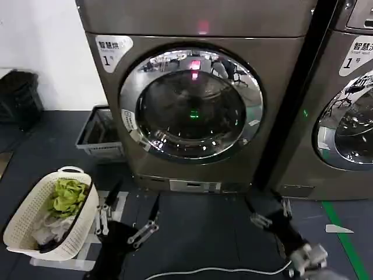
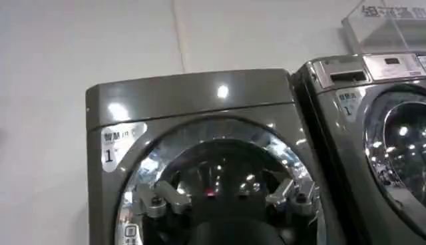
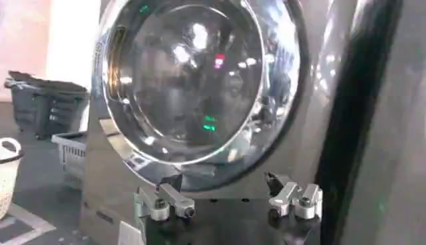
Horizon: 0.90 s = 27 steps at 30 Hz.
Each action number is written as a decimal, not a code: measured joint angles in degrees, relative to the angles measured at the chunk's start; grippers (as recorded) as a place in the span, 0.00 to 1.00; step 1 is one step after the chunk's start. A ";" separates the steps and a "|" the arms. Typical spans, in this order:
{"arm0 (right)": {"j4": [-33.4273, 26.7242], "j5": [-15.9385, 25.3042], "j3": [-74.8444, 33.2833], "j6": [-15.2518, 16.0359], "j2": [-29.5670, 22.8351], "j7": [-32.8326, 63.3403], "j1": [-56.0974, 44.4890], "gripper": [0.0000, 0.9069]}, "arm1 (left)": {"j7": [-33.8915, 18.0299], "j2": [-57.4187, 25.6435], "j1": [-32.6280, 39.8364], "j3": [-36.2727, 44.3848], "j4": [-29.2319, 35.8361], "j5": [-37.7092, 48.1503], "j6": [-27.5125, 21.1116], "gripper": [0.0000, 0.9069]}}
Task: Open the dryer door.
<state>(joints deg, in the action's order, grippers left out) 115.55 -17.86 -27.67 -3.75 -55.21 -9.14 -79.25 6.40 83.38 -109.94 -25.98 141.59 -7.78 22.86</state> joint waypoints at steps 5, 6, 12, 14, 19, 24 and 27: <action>-2.47 -1.11 6.61 0.34 2.36 0.06 7.99 1.00 | 0.01 0.21 -0.33 -0.02 -0.05 -0.31 0.21 1.00; -3.10 -1.24 8.03 0.53 2.50 0.08 9.64 1.00 | 0.01 0.22 -0.40 -0.04 -0.06 -0.34 0.28 1.00; -6.46 -1.79 15.36 1.53 2.23 0.26 19.45 1.00 | 0.00 0.48 -0.53 -0.30 -0.31 -0.60 0.39 1.00; -7.66 -2.01 17.52 1.68 1.94 0.32 22.48 1.00 | 0.01 0.58 -0.54 -0.32 -0.42 -0.69 0.42 1.00; -11.94 -2.13 23.43 1.73 0.64 0.28 29.92 1.00 | 0.01 0.60 -0.68 -0.74 -0.48 -0.76 0.48 1.00; -15.84 -2.21 27.85 1.78 -0.60 -0.11 35.34 1.00 | 0.01 0.76 -0.67 -0.78 -0.71 -0.82 0.49 1.00; -17.99 -2.23 30.31 1.87 -1.59 -0.24 38.24 1.00 | 0.01 0.86 -0.67 -0.79 -0.94 -0.86 0.56 1.00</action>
<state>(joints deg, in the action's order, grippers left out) 97.56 -20.09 2.64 -1.89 -56.80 -9.38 -41.01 6.41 84.24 -110.62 -26.77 140.66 -8.64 23.42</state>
